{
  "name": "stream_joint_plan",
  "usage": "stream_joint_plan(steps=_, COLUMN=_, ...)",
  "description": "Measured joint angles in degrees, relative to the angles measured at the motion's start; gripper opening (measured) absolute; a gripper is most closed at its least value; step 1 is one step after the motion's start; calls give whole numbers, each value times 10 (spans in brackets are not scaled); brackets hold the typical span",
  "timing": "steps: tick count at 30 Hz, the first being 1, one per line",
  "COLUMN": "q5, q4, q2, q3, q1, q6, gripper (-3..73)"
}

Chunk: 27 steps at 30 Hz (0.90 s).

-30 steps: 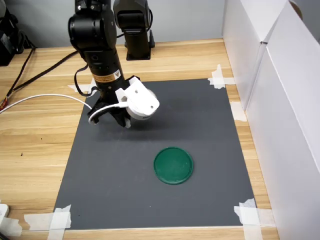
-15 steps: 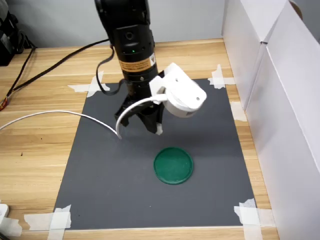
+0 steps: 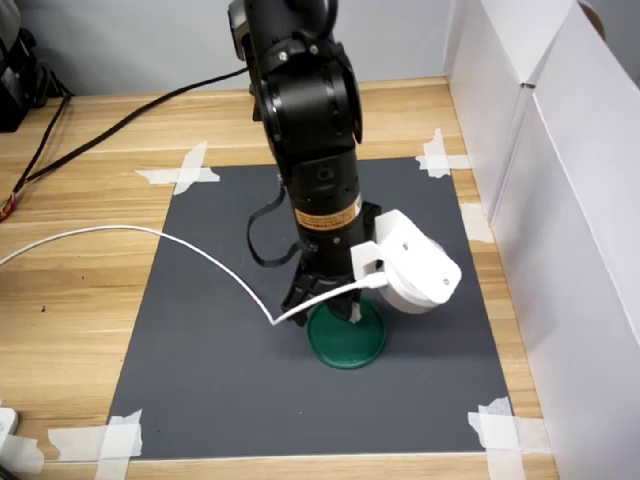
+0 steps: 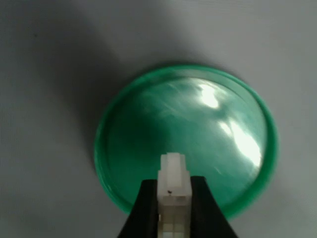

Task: Grasp a white terminal and put it in the green lid.

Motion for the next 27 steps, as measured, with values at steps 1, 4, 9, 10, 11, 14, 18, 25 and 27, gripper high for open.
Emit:
stream_joint_plan(steps=1, q5=-3, q4=-2, q2=2, q3=0, q1=0, q6=0, gripper=100)
stream_joint_plan(steps=4, q5=-10, q4=-8, q2=4, q3=0, q1=1, q6=0, gripper=100)
stream_joint_plan(steps=9, q5=-12, q4=-11, q2=6, q3=-1, q1=1, q6=0, gripper=144)
stream_joint_plan(steps=10, q5=-12, q4=-11, q2=6, q3=-1, q1=1, q6=0, gripper=168)
stream_joint_plan(steps=11, q5=-12, q4=-11, q2=6, q3=-1, q1=1, q6=0, gripper=199)
stream_joint_plan(steps=14, q5=-12, q4=-11, q2=7, q3=-1, q1=1, q6=0, gripper=323)
stream_joint_plan(steps=18, q5=-29, q4=-13, q2=1, q3=7, q1=1, q6=0, gripper=471)
stream_joint_plan(steps=25, q5=-91, q4=-13, q2=-95, q3=99, q1=1, q6=0, gripper=519)
stream_joint_plan(steps=27, q5=-107, q4=-12, q2=-133, q3=134, q1=1, q6=0, gripper=493)
